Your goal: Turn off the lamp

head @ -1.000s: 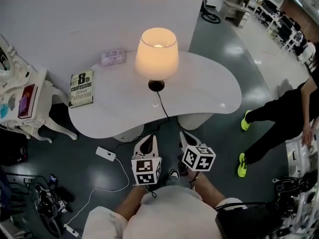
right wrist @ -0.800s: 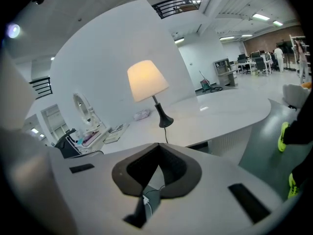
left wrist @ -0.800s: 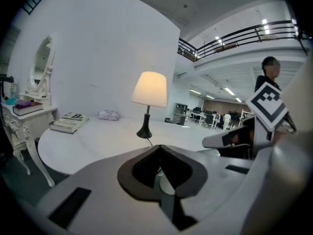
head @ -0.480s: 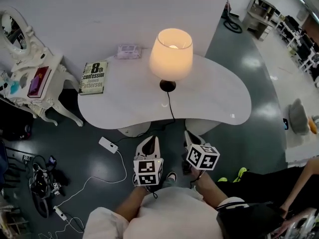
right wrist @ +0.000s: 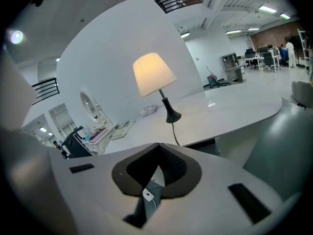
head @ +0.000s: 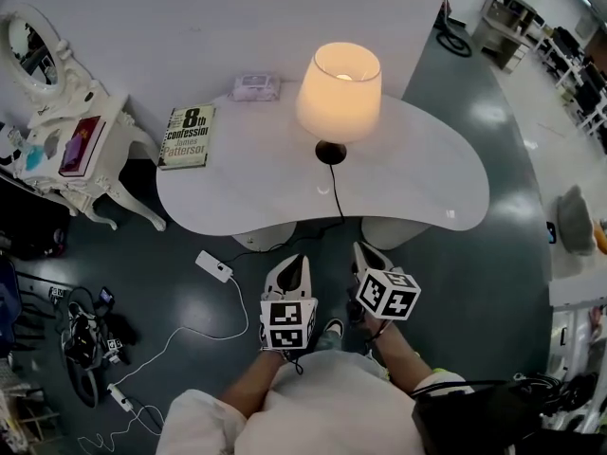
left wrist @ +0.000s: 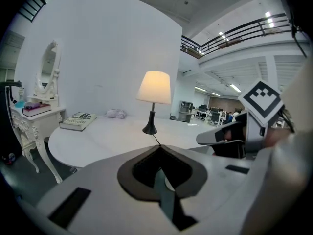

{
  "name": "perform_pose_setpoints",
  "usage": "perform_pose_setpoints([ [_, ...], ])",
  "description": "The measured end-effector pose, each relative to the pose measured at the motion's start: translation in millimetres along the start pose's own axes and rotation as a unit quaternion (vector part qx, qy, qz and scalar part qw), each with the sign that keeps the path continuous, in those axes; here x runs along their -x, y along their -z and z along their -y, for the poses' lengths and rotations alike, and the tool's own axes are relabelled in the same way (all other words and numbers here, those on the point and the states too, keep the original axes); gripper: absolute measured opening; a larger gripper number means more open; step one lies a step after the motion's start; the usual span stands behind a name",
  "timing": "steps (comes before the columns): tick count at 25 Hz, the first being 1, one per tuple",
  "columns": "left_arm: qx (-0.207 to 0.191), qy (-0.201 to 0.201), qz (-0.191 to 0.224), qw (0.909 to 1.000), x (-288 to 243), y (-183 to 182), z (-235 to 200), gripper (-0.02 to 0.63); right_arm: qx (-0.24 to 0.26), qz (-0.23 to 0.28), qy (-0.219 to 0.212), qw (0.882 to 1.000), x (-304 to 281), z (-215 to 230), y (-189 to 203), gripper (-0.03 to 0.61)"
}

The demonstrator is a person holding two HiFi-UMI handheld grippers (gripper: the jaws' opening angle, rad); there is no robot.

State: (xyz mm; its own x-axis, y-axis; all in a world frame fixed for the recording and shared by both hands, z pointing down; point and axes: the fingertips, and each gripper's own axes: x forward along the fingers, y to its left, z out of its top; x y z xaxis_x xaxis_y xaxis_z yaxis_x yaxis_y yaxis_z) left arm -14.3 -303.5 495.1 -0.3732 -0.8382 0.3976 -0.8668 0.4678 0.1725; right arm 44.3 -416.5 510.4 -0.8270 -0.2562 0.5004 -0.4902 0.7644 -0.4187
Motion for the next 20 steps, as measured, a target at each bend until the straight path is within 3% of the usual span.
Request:
perform_pose_setpoints([
  [10, -0.024, 0.034, -0.002, 0.9991, -15, 7, 6, 0.008, -0.041, 0.014, 0.032, 0.999, -3, 17, 15, -0.002],
  [20, -0.039, 0.052, -0.04, 0.9971, -40, 52, 10, 0.008, -0.084, 0.022, 0.064, 0.994, -4, 51, 44, -0.002],
])
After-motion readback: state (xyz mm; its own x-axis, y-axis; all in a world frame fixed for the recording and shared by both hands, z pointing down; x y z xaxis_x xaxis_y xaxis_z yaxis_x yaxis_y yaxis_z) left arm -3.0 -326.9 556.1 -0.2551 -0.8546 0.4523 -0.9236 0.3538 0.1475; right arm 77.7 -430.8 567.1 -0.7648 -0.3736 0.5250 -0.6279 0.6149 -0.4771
